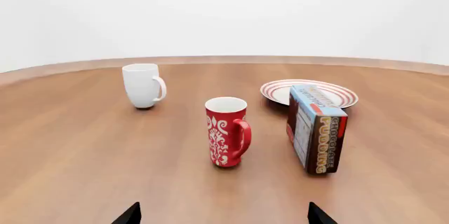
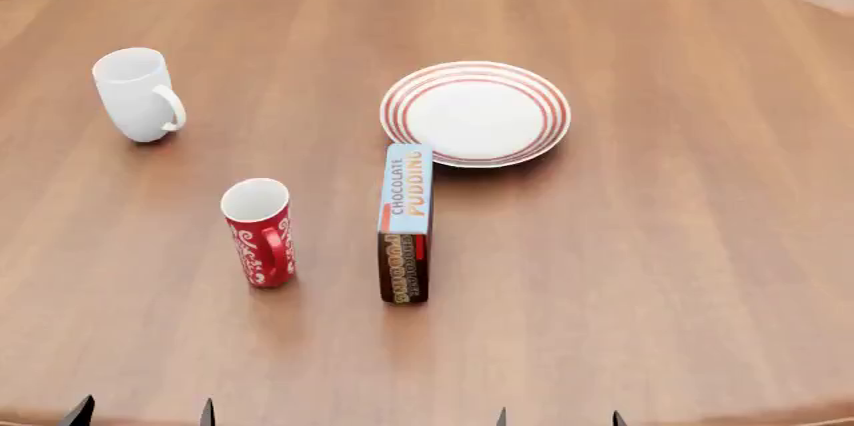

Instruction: Pick up the red mug and put it on the plate

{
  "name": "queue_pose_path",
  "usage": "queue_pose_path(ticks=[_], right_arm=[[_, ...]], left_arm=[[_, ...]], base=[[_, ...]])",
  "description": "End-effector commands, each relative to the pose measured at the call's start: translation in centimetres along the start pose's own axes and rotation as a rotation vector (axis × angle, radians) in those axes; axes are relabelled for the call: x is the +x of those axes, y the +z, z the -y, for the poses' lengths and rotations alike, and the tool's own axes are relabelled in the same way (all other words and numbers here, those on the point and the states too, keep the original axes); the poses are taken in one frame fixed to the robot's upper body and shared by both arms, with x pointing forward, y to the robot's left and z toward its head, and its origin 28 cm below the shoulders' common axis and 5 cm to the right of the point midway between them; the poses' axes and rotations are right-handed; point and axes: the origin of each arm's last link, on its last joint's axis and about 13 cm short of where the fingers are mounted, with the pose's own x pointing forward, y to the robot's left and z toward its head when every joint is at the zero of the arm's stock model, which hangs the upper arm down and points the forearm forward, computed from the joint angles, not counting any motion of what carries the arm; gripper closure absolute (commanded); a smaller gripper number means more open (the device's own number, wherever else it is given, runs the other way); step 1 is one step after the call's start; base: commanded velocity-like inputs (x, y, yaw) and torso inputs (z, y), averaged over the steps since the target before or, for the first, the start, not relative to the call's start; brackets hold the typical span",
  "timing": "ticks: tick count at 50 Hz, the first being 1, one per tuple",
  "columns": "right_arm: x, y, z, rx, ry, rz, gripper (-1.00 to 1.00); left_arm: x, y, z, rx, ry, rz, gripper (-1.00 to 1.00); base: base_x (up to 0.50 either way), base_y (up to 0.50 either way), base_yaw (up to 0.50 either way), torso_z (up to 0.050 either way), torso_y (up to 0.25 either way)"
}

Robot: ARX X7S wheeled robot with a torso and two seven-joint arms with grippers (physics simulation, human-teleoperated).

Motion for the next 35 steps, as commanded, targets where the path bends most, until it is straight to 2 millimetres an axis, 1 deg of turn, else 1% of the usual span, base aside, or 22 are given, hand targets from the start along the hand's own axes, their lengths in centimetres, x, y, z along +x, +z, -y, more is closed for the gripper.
queue_pose_path(ticks=[1,8,16,23,24,30,31,35], right_arm=[[0.0,-0.1,0.0,0.003,0.003,-0.014,-1.0],[0.0,-0.1,0.0,0.009,0.014,-0.015,-1.0],[0.0,-0.2,0.1,0.014,0.013,-0.019,-1.0],[-0.1,-0.1,0.1,0.015,0.016,-0.018,-1.0],[-0.1,-0.2,0.1,0.016,0.017,-0.019,-1.0],[-0.1,-0.2,0.1,0.016,0.016,-0.019,-1.0],[-0.1,-0.2,0.1,0.021,0.02,-0.018,-1.0],[-0.2,-0.2,0.1,0.024,0.022,-0.016,-1.0]], left_arm=[[-0.2,0.0,0.0,0.009,0.003,0.001,-1.0],[-0.4,0.0,0.1,0.02,0.015,0.008,-1.0],[-0.4,0.6,0.2,0.018,0.031,0.047,-1.0],[-1.0,1.3,0.2,0.031,0.043,0.118,-1.0],[-1.4,1.9,0.2,0.048,0.048,0.172,-1.0],[-1.9,2.7,0.2,0.068,0.064,0.252,-1.0],[-2.9,5.1,0.3,0.122,0.063,0.473,-1.0],[-2.9,5.2,0.3,0.12,0.058,0.502,-1.0]], base=[[0.0,0.0,0.0,0.0,0.0],[0.0,0.0,0.0,0.0,0.0],[0.0,0.0,0.0,0.0,0.0],[0.0,0.0,0.0,0.0,0.0],[0.0,0.0,0.0,0.0,0.0],[0.0,0.0,0.0,0.0,0.0],[0.0,0.0,0.0,0.0,0.0],[0.0,0.0,0.0,0.0,0.0]])
